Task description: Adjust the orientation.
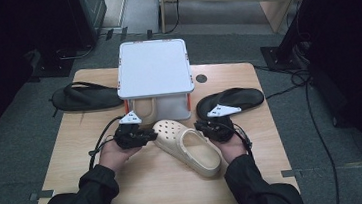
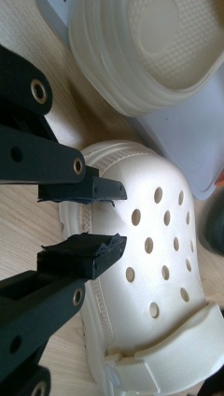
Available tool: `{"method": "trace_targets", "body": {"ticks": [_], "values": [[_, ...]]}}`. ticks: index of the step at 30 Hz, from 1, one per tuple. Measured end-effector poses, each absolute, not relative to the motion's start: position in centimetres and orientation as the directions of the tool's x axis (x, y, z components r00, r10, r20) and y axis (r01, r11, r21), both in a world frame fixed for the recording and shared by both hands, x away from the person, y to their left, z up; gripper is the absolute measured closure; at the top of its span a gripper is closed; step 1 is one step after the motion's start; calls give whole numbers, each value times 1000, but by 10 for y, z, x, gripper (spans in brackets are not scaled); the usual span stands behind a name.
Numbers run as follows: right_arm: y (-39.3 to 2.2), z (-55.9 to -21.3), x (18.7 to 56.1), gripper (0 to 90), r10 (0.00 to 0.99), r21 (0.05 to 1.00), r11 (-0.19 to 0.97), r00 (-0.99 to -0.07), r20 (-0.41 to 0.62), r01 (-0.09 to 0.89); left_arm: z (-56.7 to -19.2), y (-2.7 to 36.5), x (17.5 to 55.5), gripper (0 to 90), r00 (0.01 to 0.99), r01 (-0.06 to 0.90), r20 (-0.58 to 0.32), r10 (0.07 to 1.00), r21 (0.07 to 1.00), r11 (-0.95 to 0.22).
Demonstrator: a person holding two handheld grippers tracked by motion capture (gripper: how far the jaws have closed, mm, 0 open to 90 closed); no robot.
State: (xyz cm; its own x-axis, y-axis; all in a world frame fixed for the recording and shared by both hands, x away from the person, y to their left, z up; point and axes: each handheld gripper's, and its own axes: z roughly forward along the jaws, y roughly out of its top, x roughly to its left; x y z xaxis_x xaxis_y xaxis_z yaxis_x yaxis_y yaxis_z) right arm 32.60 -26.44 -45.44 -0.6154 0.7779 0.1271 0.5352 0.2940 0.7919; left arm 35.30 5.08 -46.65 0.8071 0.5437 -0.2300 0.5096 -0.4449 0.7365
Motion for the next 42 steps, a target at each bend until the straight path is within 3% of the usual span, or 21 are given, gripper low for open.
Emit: {"method": "trace_targets", "body": {"ticks": [3, 6, 23, 35, 42], "values": [[-263, -460, 331, 799, 780, 782, 318, -617, 106, 536, -467, 49, 353, 725, 810, 507, -227, 541, 734, -451], [-264, -463, 332, 820, 767, 771, 306, -625, 147, 558, -469, 46, 352, 726, 813, 503, -221, 539, 734, -457], [-264, -467, 299, 844, 740, 761, 290, -640, 206, 580, -474, 35, 363, 734, 811, 502, -241, 533, 755, -423], [-252, -468, 284, 808, 713, 763, 291, -663, 229, 577, -477, 31, 376, 736, 811, 502, -252, 528, 763, -407], [-256, -459, 286, 707, 718, 794, 270, -663, 212, 545, -467, 37, 381, 720, 816, 503, -262, 516, 762, -409]]}}
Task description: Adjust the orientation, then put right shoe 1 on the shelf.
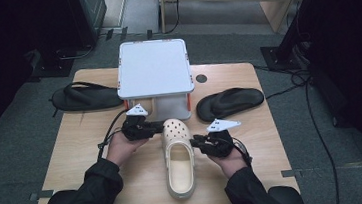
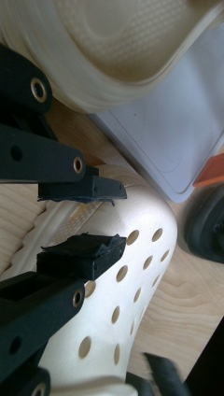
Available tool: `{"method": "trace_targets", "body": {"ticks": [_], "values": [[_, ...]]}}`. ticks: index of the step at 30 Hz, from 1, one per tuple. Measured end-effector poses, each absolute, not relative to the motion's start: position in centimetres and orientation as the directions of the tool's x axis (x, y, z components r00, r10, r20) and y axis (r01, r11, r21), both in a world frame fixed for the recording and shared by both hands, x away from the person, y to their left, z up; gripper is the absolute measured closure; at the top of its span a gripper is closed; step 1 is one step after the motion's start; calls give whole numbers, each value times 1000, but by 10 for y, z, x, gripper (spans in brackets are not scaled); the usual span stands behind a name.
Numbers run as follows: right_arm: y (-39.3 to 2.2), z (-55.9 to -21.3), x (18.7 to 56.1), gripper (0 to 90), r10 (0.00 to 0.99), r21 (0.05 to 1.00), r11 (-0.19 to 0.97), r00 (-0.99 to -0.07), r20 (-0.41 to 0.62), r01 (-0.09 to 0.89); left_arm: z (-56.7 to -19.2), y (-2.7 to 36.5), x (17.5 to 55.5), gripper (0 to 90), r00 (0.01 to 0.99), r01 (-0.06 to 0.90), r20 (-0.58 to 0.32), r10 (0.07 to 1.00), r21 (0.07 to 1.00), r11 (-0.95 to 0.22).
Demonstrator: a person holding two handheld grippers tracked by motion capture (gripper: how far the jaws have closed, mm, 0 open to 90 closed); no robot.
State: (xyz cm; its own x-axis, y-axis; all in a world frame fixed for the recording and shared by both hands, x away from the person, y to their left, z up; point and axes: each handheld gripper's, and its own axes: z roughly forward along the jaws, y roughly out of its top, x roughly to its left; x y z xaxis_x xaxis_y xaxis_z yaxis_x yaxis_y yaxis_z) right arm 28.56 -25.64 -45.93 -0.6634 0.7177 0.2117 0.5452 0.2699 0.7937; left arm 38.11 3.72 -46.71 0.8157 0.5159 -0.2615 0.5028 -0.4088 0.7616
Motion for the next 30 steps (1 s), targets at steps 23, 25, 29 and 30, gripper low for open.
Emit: {"method": "trace_targets", "body": {"ticks": [23, 25, 29, 30], "values": [[-218, -461, 283, 482, 650, 806, 380, -751, 117, 454, -421, 69, 379, 547, 800, 511, -281, 530, 782, -357], [-217, -462, 282, 501, 654, 810, 391, -751, 89, 437, -418, 71, 380, 546, 796, 514, -282, 536, 782, -353], [-215, -463, 280, 593, 673, 816, 399, -738, 50, 419, -413, 74, 382, 545, 796, 509, -273, 541, 785, -353], [-216, -463, 280, 608, 679, 817, 396, -733, 46, 419, -411, 76, 382, 545, 794, 510, -275, 542, 786, -349]]}}
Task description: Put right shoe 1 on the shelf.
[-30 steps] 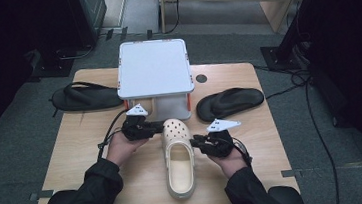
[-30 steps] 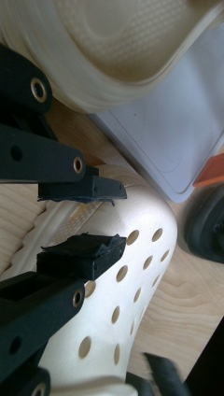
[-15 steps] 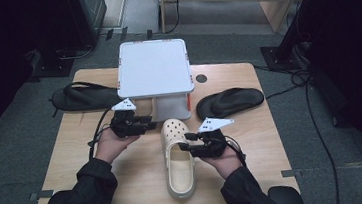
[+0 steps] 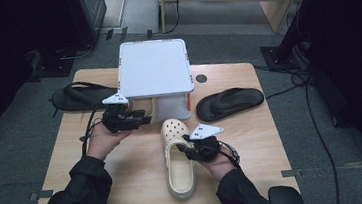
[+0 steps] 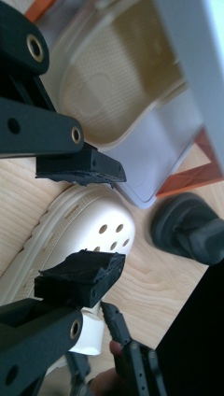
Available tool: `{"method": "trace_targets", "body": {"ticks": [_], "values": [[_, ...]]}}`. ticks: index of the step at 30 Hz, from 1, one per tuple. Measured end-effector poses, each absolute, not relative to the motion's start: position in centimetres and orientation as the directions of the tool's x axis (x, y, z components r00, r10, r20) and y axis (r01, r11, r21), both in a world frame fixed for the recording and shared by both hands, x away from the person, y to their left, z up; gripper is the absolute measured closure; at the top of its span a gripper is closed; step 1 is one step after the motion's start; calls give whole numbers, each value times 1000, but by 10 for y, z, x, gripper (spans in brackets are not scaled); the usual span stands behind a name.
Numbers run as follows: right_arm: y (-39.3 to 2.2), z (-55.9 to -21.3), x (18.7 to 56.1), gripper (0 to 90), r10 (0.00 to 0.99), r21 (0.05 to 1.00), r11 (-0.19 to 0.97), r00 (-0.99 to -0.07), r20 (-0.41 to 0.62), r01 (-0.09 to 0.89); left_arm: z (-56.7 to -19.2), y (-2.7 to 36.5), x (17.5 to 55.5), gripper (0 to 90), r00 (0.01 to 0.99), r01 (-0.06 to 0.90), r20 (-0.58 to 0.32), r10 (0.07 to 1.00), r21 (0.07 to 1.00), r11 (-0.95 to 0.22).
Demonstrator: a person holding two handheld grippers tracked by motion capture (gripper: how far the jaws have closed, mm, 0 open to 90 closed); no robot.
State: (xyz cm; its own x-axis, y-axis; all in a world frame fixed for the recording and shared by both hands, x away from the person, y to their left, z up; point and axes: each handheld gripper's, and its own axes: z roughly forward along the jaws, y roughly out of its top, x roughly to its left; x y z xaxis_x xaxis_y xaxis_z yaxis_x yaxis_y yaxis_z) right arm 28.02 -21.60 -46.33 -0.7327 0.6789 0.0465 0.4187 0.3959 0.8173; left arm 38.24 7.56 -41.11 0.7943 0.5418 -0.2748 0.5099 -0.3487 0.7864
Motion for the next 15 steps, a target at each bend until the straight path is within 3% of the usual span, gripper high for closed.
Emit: {"method": "trace_targets", "body": {"ticks": [15], "values": [[-220, -448, 287, 747, 716, 794, 416, -698, 14, 443, -390, 89, 389, 601, 789, 502, -276, 548, 805, -317]]}}
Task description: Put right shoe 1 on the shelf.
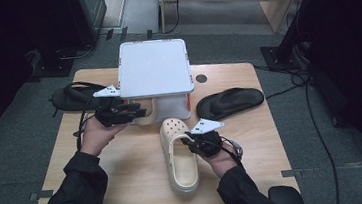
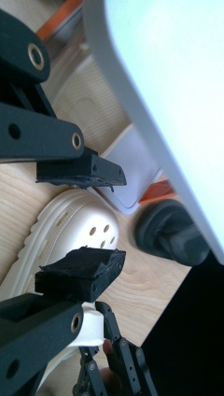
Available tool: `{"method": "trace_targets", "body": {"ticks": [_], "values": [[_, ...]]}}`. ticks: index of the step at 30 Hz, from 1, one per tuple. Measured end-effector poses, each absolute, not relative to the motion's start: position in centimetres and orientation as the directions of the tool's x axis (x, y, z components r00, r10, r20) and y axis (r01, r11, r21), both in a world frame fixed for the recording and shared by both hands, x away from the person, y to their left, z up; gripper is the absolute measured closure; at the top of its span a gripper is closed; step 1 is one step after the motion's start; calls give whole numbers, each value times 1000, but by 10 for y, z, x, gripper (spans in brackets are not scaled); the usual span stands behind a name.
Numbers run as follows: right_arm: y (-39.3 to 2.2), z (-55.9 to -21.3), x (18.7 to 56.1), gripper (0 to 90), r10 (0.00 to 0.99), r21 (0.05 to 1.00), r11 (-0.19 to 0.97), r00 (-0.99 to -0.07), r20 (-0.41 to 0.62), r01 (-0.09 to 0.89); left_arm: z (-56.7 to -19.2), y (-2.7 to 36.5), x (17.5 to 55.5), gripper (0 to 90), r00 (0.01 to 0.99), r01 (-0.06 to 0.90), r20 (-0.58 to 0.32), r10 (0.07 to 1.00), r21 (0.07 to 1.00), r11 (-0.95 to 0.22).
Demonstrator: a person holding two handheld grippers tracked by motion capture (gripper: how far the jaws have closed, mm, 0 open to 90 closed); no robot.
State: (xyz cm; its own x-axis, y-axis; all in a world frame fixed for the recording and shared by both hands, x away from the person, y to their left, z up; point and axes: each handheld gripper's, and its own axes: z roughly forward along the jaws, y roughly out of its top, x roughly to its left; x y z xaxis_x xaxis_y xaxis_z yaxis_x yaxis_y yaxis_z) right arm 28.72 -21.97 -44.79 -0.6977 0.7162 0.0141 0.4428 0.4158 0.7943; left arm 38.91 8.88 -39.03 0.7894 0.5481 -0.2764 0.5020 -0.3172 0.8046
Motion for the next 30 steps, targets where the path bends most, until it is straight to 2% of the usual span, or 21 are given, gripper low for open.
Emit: {"method": "trace_targets", "body": {"ticks": [6, 10, 14, 23, 30], "values": [[-224, -433, 294, 769, 720, 806, 396, -693, 25, 440, -380, 96, 394, 629, 785, 498, -274, 556, 812, -303], [-224, -422, 302, 769, 732, 816, 401, -681, -12, 417, -373, 99, 400, 633, 779, 499, -271, 566, 815, -296], [-221, -414, 322, 769, 743, 818, 396, -668, -20, 416, -366, 103, 409, 643, 770, 509, -278, 575, 811, -289], [-211, -415, 356, 768, 762, 807, 421, -644, -66, 415, -357, 105, 425, 662, 769, 496, -259, 585, 819, -290], [-204, -425, 379, 765, 785, 795, 440, -609, -114, 419, -365, 107, 442, 682, 761, 498, -249, 599, 816, -293]]}}
